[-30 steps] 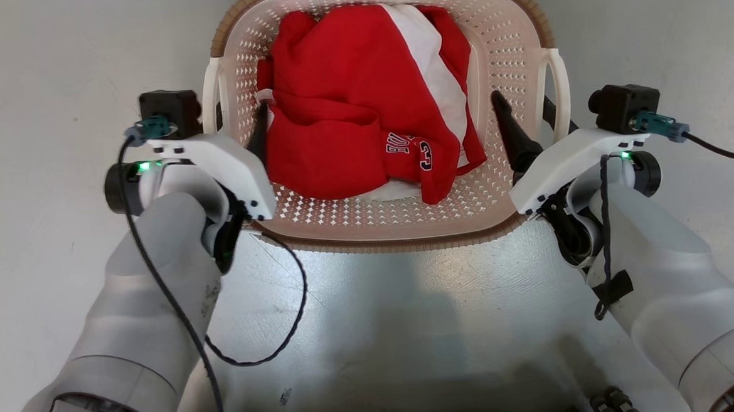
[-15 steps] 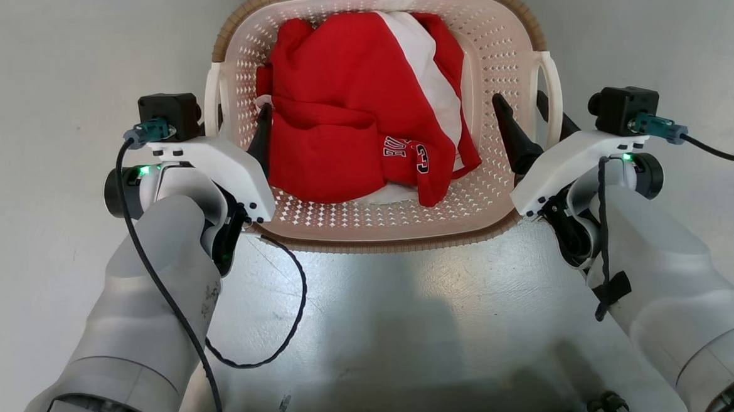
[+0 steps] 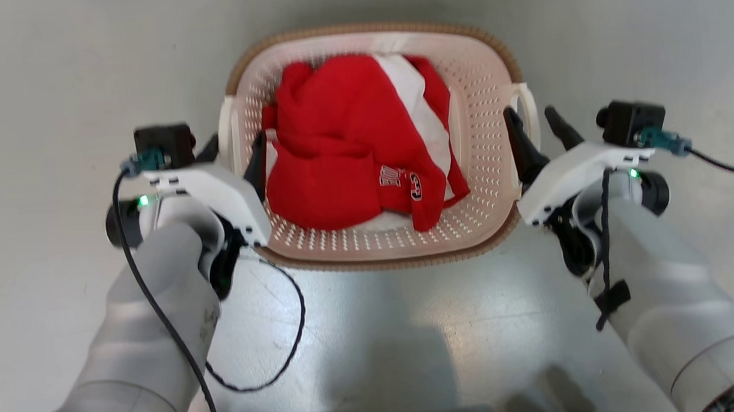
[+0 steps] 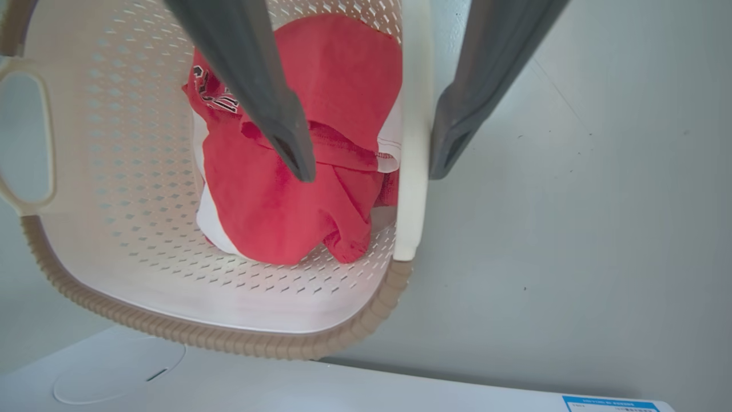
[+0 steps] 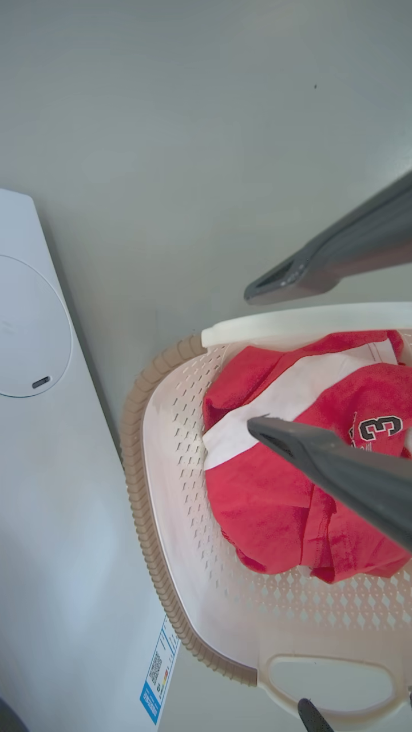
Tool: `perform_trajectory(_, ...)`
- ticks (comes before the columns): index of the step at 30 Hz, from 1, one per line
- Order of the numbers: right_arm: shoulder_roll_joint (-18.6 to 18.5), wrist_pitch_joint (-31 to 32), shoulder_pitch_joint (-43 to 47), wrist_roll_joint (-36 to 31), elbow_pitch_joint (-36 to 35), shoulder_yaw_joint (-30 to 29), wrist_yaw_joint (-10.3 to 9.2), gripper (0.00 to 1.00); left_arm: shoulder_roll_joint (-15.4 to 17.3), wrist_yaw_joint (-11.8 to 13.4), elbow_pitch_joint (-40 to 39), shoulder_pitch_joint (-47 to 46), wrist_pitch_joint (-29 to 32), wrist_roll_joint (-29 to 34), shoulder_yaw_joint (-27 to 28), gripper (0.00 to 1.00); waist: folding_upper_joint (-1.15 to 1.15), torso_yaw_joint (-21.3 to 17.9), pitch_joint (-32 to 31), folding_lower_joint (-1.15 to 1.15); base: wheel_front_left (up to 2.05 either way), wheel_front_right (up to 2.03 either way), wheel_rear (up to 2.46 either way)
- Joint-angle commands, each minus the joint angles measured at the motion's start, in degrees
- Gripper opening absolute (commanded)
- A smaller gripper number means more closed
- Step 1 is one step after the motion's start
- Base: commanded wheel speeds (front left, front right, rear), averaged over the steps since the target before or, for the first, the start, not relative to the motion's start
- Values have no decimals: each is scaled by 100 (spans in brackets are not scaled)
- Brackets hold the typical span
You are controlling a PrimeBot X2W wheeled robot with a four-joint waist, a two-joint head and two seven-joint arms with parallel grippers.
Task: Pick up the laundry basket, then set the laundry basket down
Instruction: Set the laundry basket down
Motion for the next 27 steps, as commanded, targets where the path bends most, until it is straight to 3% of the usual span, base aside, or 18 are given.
perform_trajectory(1, 115, -38, 449, -76, -3, 14, 41, 100, 148, -63, -93, 258, -35, 19, 141, 100, 0, -44, -176, 0, 0, 0, 0)
perform_trajectory(14, 63, -38, 1151, -340, -307, -376, 41, 100, 261, -77, -380, 1105, -35, 297, 577, 100, 0, -146, -1405, 0, 0, 0, 0)
perform_trajectory(27, -274, -38, 2461, -790, -1155, -700, 41, 100, 218, -82, -1358, 2536, -35, 740, 1154, 100, 0, -128, -3474, 0, 0, 0, 0)
